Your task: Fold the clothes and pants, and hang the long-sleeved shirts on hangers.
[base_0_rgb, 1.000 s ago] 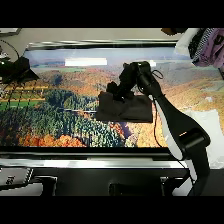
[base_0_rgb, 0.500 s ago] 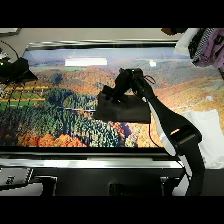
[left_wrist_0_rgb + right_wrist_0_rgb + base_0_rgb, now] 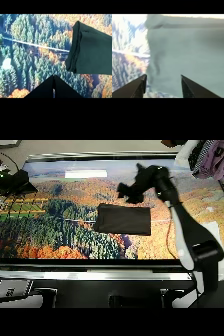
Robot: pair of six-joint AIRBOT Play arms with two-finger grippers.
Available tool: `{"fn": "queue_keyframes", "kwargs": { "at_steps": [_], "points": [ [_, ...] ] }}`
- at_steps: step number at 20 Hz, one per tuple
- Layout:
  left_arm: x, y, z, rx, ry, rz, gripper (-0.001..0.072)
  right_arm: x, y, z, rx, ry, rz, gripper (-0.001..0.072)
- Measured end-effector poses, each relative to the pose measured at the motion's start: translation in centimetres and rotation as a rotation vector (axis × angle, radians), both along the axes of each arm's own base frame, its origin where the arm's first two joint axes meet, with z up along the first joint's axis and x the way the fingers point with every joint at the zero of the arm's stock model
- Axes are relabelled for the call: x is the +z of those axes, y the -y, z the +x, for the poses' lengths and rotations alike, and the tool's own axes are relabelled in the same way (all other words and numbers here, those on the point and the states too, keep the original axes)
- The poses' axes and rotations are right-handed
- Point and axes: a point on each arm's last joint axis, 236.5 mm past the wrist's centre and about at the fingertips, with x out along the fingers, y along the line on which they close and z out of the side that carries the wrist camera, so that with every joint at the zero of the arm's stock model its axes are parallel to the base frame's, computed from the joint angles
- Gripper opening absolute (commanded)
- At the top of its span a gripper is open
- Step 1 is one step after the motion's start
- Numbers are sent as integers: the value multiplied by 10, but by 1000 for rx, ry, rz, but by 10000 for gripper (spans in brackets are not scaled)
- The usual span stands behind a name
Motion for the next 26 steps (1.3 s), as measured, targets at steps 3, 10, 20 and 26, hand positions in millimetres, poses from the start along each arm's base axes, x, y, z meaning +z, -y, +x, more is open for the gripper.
{"fn": "queue_keyframes", "kwargs": {
  "at_steps": [3,10,20,26],
  "points": [
    [0,0,0,0,0,0,15,7,97,5,-57,-11,-52,483],
    [0,0,0,-1,-2,0,14,-80,185,-39,-62,-179,125,486],
    [-2,1,0,-3,-7,-1,14,-159,151,-64,-23,-219,364,413],
    [-5,1,1,-1,-16,-4,15,-162,121,-53,12,-172,351,33]
  ]
}}
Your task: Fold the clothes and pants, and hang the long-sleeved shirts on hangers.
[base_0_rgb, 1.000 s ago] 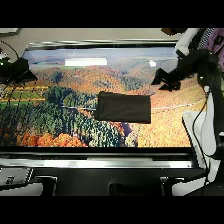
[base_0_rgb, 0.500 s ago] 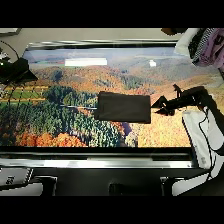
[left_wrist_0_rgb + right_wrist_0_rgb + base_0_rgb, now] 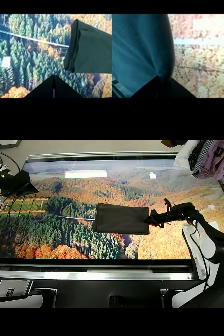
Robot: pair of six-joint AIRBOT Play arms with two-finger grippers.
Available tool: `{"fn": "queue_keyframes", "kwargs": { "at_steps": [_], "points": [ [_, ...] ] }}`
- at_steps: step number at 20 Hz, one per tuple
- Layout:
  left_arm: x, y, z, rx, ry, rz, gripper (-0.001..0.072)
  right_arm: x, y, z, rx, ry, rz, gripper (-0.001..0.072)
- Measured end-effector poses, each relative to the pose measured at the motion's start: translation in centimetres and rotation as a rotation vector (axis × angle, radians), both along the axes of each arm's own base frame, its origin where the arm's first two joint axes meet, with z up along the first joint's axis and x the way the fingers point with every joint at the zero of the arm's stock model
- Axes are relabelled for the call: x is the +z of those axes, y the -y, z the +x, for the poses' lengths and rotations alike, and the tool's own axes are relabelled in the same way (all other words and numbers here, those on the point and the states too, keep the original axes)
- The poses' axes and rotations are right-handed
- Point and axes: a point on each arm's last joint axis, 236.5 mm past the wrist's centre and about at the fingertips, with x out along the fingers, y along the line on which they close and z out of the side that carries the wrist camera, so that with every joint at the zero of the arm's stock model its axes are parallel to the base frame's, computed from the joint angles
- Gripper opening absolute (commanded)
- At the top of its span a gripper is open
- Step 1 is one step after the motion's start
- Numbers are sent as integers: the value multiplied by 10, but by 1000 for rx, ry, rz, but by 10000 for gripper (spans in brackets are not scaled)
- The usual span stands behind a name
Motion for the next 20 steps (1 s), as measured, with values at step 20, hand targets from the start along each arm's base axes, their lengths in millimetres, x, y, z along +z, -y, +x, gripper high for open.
{"fn": "queue_keyframes", "kwargs": {
  "at_steps": [20],
  "points": [
    [-2,0,1,-14,2,7,15,224,214,137,-841,289,-312,32]
  ]
}}
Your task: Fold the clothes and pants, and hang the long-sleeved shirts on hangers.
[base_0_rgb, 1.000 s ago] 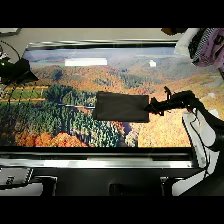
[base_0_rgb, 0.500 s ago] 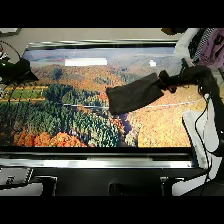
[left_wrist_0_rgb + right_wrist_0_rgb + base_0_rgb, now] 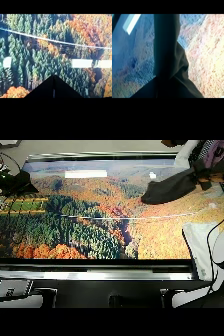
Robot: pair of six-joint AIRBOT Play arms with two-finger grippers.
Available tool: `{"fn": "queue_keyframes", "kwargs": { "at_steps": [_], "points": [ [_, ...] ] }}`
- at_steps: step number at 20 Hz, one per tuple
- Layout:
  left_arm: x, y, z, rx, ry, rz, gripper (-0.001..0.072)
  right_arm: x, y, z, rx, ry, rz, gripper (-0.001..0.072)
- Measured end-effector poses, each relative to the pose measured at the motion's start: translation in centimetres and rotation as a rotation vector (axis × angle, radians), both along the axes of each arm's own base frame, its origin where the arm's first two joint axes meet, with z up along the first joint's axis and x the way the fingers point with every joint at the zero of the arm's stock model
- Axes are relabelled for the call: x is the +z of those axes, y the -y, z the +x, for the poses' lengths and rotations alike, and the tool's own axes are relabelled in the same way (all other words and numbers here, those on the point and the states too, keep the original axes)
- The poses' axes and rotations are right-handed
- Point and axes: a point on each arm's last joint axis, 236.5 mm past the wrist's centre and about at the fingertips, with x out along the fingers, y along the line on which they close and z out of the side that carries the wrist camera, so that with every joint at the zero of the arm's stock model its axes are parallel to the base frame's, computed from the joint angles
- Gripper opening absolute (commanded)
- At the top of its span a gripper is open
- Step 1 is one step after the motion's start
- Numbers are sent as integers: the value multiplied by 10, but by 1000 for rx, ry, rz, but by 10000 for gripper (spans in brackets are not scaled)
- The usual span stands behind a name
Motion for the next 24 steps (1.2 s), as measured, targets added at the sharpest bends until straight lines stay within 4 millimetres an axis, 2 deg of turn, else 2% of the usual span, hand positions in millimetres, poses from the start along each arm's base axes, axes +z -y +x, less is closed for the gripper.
{"fn": "queue_keyframes", "kwargs": {
  "at_steps": [2,5,7,10,12,15,24],
  "points": [
    [0,0,0,0,0,0,14,7,33,-10,-102,-1,33,32],
    [0,0,0,0,0,0,15,14,74,-37,-239,-45,55,32],
    [0,0,0,0,0,0,15,20,93,-60,-321,-90,47,32],
    [0,0,0,0,0,0,15,35,110,-93,-415,-137,10,32],
    [0,0,0,0,0,0,15,47,115,-112,-462,-157,-5,33],
    [0,0,0,0,0,0,15,52,113,-136,-500,-211,-7,33],
    [0,0,0,-1,-1,-1,15,29,95,-205,-481,-516,-18,34]
  ]
}}
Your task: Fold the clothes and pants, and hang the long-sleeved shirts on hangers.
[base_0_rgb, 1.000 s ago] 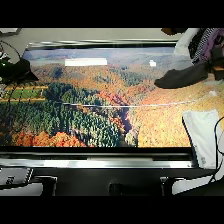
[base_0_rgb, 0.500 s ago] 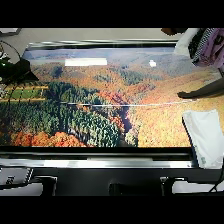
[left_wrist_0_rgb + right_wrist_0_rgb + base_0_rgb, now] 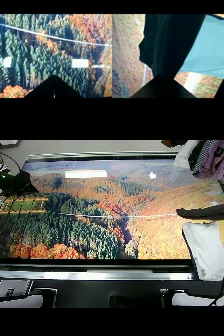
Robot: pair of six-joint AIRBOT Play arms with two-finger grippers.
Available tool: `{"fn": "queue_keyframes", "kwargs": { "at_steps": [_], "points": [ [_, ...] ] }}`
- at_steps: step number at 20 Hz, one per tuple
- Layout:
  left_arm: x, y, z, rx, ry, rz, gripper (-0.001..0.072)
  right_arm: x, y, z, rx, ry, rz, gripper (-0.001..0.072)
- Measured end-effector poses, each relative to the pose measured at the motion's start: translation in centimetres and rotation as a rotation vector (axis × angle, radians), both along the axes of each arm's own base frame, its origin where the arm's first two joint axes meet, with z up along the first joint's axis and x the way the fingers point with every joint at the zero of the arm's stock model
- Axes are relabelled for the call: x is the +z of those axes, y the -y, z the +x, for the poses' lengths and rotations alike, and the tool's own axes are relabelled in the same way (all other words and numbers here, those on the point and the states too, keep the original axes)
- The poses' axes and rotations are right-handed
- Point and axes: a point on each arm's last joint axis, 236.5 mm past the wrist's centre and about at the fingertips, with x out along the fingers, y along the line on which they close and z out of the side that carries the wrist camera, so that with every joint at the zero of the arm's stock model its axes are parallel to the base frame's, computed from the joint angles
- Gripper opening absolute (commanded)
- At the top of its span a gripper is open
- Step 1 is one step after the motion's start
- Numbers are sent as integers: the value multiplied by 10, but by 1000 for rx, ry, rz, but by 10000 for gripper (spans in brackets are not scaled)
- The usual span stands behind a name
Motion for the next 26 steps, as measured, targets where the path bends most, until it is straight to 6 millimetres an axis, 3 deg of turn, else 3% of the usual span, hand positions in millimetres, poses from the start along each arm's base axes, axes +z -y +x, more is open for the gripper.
{"fn": "queue_keyframes", "kwargs": {
  "at_steps": [6,9,17,26],
  "points": [
    [0,0,0,0,0,0,15,1,-2,-37,18,-146,-52,33],
    [0,0,0,0,0,0,15,-8,-4,-58,17,-241,-102,33],
    [0,0,0,0,0,0,15,-61,-4,-140,-47,-495,-172,33],
    [-1,0,-3,-6,-13,1,15,-122,-13,-198,-52,-699,-168,34]
  ]
}}
